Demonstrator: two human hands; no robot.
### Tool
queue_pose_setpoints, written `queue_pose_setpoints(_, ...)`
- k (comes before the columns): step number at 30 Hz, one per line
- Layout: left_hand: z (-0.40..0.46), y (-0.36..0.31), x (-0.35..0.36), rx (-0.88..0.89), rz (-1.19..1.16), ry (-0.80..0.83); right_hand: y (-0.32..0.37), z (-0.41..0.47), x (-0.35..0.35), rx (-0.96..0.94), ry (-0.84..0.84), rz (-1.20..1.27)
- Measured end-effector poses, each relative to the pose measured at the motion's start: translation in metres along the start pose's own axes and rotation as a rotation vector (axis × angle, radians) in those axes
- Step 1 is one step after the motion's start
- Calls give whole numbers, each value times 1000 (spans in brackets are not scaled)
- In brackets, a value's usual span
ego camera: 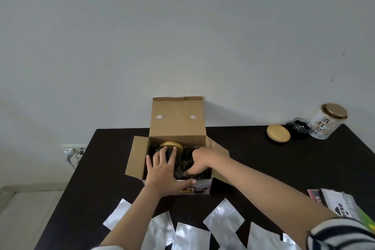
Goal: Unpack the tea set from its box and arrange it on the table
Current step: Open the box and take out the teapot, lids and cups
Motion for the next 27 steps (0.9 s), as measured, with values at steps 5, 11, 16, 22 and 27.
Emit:
queue_pose_setpoints(5, 0, 0, 0, -3, -14, -21, 9, -4, -10, -31, -112, 46)
queue_pose_setpoints(11, -1, 0, 1, -28, -26, -10, 7, -14, -20, -22, -297, 146)
queue_pose_setpoints(16, 2, -3, 2, -67, -15, 32, -21, -32, -48, -8, -497, 555)
queue_pose_setpoints(22, 5, -30, 0, -265, -104, 115, -111, -48, -50, 96, -574, 855)
queue_pose_setpoints(27, 4, -46, 6, -410, -76, 100, -225, -60, -3, 381, -513, 612)
Point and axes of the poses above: each hand's wrist, its own z-axis towards the middle knuckle, its own x-axis out of the palm, y = z × x, the point moved 7 cm from there along z, towards the middle knuckle, and after that the axes turned 5 degrees about -y, right-handed, at the moved point
